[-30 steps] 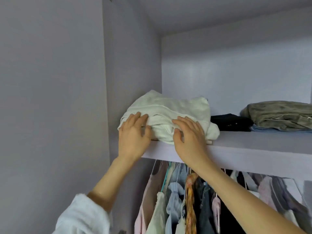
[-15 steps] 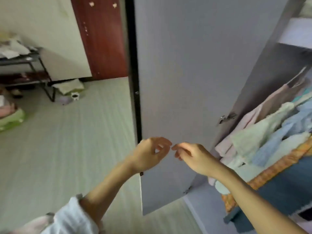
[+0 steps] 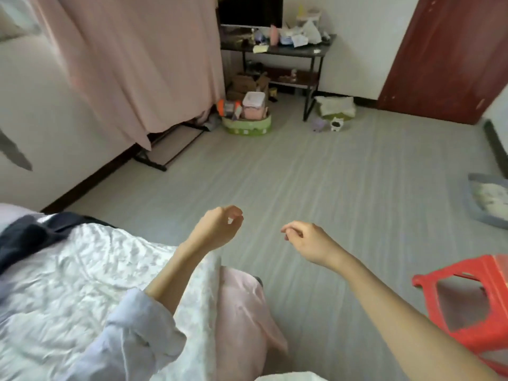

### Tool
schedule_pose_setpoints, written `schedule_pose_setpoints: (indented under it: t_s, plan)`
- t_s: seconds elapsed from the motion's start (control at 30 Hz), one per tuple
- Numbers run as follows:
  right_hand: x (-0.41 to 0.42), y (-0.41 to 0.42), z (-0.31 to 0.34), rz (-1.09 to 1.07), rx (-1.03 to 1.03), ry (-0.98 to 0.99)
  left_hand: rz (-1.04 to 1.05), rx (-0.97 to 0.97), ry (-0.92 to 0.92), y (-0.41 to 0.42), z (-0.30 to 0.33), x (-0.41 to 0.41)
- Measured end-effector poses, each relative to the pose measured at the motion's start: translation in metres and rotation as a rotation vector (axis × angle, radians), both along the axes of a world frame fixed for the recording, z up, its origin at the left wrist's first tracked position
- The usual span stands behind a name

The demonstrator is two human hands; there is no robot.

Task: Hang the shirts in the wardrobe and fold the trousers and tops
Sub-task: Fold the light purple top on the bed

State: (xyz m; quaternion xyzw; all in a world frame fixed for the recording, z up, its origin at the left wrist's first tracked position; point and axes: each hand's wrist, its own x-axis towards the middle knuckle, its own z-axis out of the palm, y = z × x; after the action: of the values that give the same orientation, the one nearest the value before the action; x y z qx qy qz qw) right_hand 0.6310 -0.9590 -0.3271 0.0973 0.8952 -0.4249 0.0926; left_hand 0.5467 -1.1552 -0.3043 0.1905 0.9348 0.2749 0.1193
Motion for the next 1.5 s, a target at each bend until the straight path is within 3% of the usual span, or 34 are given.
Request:
schedule_pose_setpoints:
  t_s: [0.33, 0.5, 0.6, 0.77, 0.93, 1.1, 1.27, 1.5]
  plan:
    - [-0.246, -0.009, -0.025, 0.366, 0.076, -0.052, 0.264, -0.019, -0.111, -0.041, -0.004, -0.155]
    - [-0.358, 0.007, -0.023, 0.503, 0.080, -0.011, 0.674, 0.115, 0.117, -0.050, 0.008, -0.238]
    - [-0.429, -0.014, -0.003, 0.546, 0.101, 0.005, 0.798, 0.112, 0.171, -0.058, 0.024, -0.277]
    - [-0.488, -0.119, 0.014, 0.858, 0.103, 0.017, 1.011, 0.064, 0.210, -0.120, 0.022, -0.284]
    - [-0.527, -0.260, 0.002, 1.158, 0.071, 0.041, 1.349, 0.069, 0.204, -0.235, 0.000, -0.290]
    - [-0.564, -0.377, -0.008, 1.270, 0.148, 0.039, 1.552, 0.246, 0.173, -0.323, -0.017, -0.304]
    - [-0.582, -0.480, -0.039, 1.390, 0.201, 0.011, 1.690, 0.266, 0.217, -0.400, -0.032, -0.291]
    - [-0.590, -0.614, -0.122, 1.495, 0.223, -0.082, 1.914, 0.258, -0.050, -0.498, -0.118, -0.286]
